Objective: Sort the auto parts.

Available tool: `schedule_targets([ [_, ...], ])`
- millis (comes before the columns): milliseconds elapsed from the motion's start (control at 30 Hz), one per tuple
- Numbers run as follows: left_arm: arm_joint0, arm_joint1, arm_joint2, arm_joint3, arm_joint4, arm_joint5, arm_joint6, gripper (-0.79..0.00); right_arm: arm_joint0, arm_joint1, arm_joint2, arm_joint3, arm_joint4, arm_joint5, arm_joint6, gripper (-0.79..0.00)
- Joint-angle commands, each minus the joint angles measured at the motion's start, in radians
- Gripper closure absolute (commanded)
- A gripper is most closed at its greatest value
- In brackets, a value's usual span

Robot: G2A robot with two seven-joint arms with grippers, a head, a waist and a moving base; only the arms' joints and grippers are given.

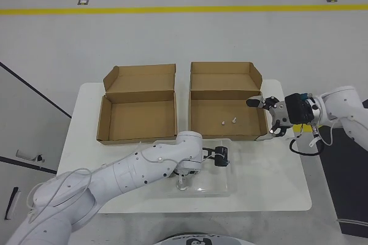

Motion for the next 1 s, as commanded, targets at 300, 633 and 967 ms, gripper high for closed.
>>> schedule_targets([
  [300,0.002,-0.004,0.004,0.012,-0.001,-0.002,0.002,-0.345,0.000,0.000,0.000,0.000,0.000,0.000,0.000,-0.785],
  [633,0.002,-0.013,0.002,0.028,-0.001,-0.008,0.008,-0.308,0.000,0.000,0.000,0.000,0.000,0.000,0.000,-0.785],
  [967,0.008,-0.019,-0.003,0.037,-0.003,-0.013,0.013,-0.243,0.000,0.000,0.000,0.000,0.000,0.000,0.000,-0.785],
])
